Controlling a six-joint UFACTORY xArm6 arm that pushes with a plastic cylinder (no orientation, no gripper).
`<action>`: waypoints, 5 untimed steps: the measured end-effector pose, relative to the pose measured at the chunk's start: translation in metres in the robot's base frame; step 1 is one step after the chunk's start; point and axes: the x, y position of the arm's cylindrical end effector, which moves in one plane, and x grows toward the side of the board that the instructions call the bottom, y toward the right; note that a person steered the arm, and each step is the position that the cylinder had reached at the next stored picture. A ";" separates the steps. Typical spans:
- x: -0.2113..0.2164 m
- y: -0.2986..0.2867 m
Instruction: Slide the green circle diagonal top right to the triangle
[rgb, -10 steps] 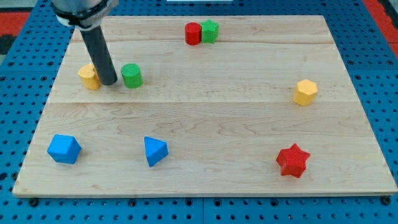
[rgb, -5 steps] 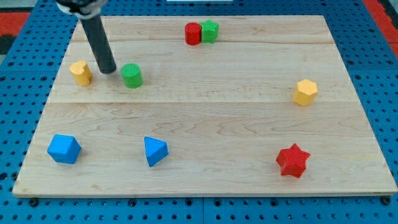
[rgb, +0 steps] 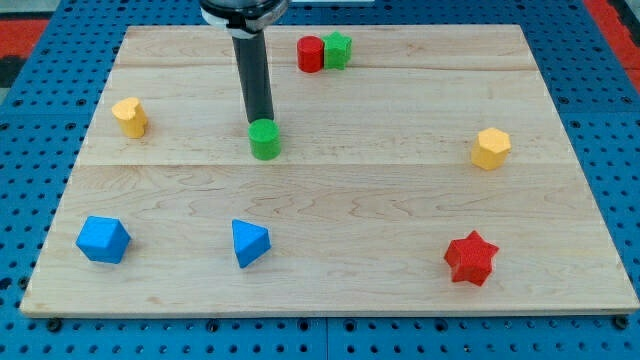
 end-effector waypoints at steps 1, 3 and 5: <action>0.042 -0.009; 0.113 -0.008; 0.095 -0.014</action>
